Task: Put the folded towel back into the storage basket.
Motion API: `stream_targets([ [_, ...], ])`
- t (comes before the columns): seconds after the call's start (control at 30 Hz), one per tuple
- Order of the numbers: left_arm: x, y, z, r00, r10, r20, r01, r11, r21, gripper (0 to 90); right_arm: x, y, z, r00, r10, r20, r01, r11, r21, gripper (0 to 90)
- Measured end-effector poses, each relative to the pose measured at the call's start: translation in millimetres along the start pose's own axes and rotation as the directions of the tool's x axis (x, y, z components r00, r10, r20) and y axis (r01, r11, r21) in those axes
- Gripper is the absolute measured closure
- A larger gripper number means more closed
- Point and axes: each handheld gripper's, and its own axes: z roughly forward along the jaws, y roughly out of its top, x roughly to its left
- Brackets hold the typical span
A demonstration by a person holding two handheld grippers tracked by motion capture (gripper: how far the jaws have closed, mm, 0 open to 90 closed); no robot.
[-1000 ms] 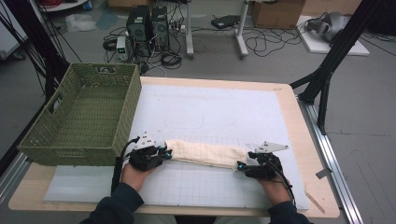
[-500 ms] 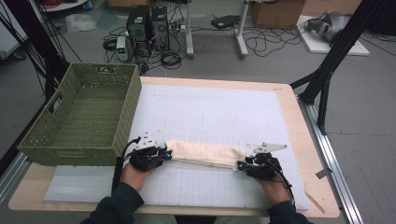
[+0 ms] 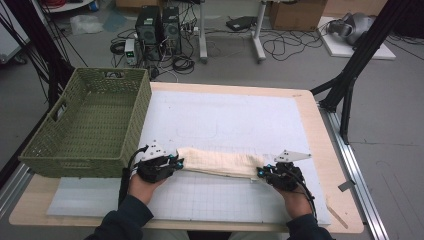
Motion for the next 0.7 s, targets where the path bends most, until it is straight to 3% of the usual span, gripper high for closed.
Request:
stream_targets([
  [0.17,-0.6,3.2,-2.9,1.0,0.007,0.005,-0.007,0.9998,-0.017,78.4,-0.6,2.4,-4.2,0.9999,-0.004,0.01,0.005,1.0,-0.018,81.7],
  [0.47,-0.5,17.4,-14.7,0.9998,0.021,0.006,-0.02,0.9975,-0.068,78.6,-3.8,12.4,-16.0,0.9999,-0.009,0.013,0.01,0.995,-0.095,81.7],
  [0.7,-0.3,31.6,-31.0,0.9995,0.031,-0.001,-0.031,0.9919,-0.123,78.6,-7.3,33.2,-25.0,0.9995,-0.029,0.01,0.03,0.985,-0.172,81.8],
])
